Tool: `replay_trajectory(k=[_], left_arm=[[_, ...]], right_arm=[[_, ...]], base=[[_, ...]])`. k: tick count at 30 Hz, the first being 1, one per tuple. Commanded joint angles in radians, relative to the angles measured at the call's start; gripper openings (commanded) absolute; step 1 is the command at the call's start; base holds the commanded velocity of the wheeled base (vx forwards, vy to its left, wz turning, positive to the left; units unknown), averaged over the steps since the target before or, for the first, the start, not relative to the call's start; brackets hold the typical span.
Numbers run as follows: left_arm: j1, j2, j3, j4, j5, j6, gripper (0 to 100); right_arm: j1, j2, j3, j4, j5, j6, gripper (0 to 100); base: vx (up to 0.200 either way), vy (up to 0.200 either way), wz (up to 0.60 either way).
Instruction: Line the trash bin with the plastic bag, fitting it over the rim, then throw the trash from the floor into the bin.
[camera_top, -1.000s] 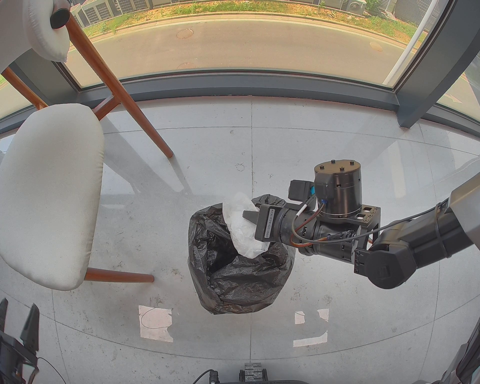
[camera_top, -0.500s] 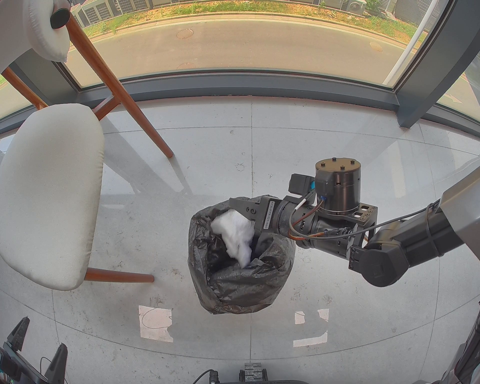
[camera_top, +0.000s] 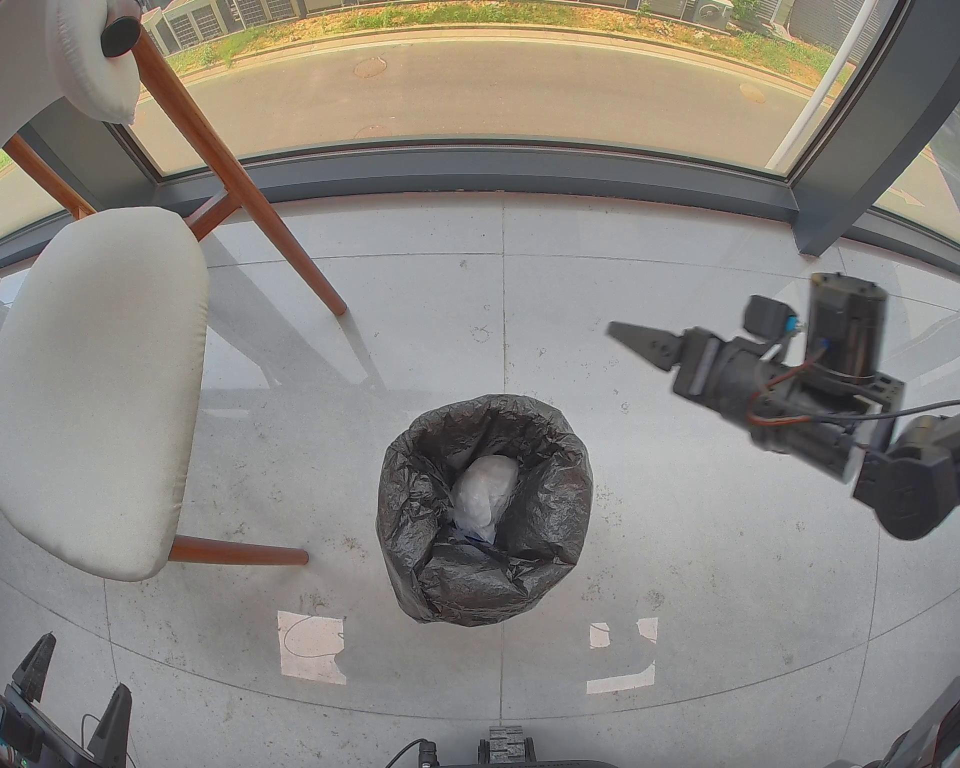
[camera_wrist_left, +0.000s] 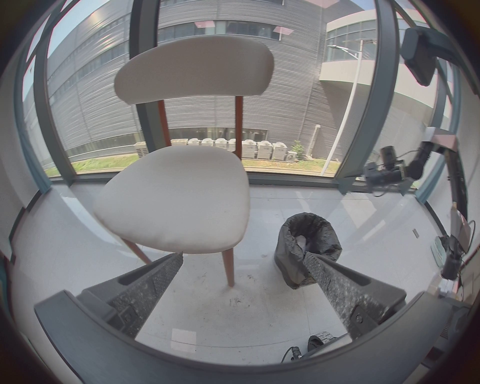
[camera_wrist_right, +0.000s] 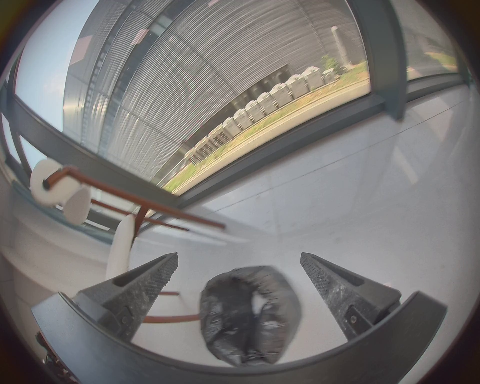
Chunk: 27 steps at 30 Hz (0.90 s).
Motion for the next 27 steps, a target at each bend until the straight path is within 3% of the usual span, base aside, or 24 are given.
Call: replay_trajectory(k=[1, 4, 6, 8, 12, 17, 18, 20, 22, 23, 25, 27], left_arm=[[0.021, 0.006, 0.016, 0.022, 0.084, -0.036, 100], [0.058, 0.000, 0.016, 0.022, 0.082, -0.037, 100], [0.092, -0.017, 0.018, 0.019, 0.084, -0.036, 100], [0.087, -0.041, 0.018, 0.027, 0.073, -0.013, 100], [0.084, -0.057, 0.018, 0.056, -0.041, 0.061, 100], [0.086, -0.057, 0.018, 0.054, -0.038, 0.055, 100], [0.086, -0.057, 0.018, 0.054, -0.039, 0.053, 100], [0.086, -0.057, 0.018, 0.056, -0.038, 0.051, 100], [0.086, -0.057, 0.018, 0.056, -0.038, 0.050, 100], [0.086, -0.057, 0.018, 0.056, -0.036, 0.048, 100], [0.086, -0.057, 0.018, 0.054, -0.035, 0.047, 100], [0.086, -0.057, 0.018, 0.054, -0.035, 0.047, 100]], right_arm=[[-0.283, -0.370, 0.268, 0.002, 0.006, -0.002, 100], [-0.327, -0.450, 0.332, 0.006, 0.008, -0.005, 100], [-0.369, -0.589, 0.447, 0.006, 0.011, -0.052, 100], [-0.369, -0.667, 0.510, 0.005, 0.012, -0.095, 100], [-0.344, -0.862, 0.659, 0.012, 0.014, -0.189, 100], [-0.349, -1.121, 0.823, 0.043, 0.006, -0.318, 100], [-0.350, -1.170, 0.826, 0.083, -0.001, -0.330, 100], [-0.356, -1.353, 0.826, 0.296, -0.006, -0.356, 100], [-0.373, -1.563, 0.826, 0.564, -0.011, -0.402, 100], [-0.410, -1.641, 0.805, 0.747, -0.058, -0.431, 100], [-0.441, -1.654, 0.791, 0.741, -0.069, -0.445, 100], [-0.438, -1.660, 0.823, 0.686, -0.023, -0.479, 100]], base=[[0.000, 0.000, 0.00], [0.000, 0.000, 0.00], [0.000, 0.000, 0.00], [0.000, 0.000, 0.00], [0.000, 0.000, 0.00], [0.000, 0.000, 0.00], [0.000, 0.000, 0.00], [0.000, 0.000, 0.00], [0.000, 0.000, 0.00], [0.000, 0.000, 0.00], [0.000, 0.000, 0.00], [0.000, 0.000, 0.00]])
